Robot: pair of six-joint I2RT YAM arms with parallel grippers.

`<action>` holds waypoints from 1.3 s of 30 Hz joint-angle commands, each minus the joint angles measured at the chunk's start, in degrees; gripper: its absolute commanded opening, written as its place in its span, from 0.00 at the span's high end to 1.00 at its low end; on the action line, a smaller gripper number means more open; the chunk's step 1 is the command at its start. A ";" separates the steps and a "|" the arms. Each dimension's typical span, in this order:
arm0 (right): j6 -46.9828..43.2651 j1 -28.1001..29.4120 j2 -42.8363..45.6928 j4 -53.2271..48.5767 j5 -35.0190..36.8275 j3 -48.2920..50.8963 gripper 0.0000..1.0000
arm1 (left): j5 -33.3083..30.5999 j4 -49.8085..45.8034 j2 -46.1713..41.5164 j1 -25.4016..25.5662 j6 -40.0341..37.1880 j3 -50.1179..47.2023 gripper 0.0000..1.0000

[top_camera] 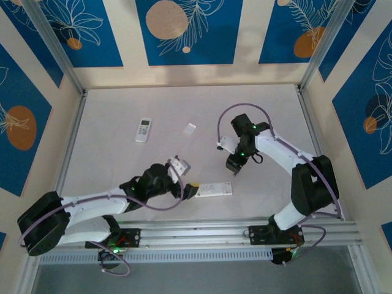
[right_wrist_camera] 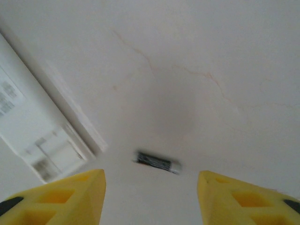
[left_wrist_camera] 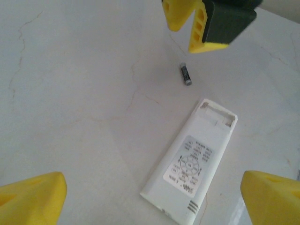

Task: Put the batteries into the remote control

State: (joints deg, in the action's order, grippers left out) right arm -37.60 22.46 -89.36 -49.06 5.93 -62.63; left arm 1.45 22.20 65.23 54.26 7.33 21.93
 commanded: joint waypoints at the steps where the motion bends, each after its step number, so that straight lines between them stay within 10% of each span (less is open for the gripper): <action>1: -16.79 -0.19 1.19 2.18 0.22 4.35 0.45 | 1.45 12.49 -1.90 0.50 -7.08 -3.85 0.01; 23: -29.97 -1.32 -7.72 4.35 3.06 3.55 0.49 | 2.40 27.73 3.84 0.49 -11.11 -9.10 0.00; 34: -28.11 -1.18 -7.40 4.65 3.03 4.85 0.89 | 2.33 28.35 5.30 0.41 -10.21 -9.18 0.00; 39: -8.42 2.43 -4.42 3.39 -0.12 -0.67 0.96 | -0.11 26.77 4.71 0.32 -5.60 -8.67 0.00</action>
State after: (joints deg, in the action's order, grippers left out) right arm -59.61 22.39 -96.75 -44.75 9.58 -59.27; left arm 2.76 47.70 70.35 54.24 -1.39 13.34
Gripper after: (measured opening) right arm 0.055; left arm 0.998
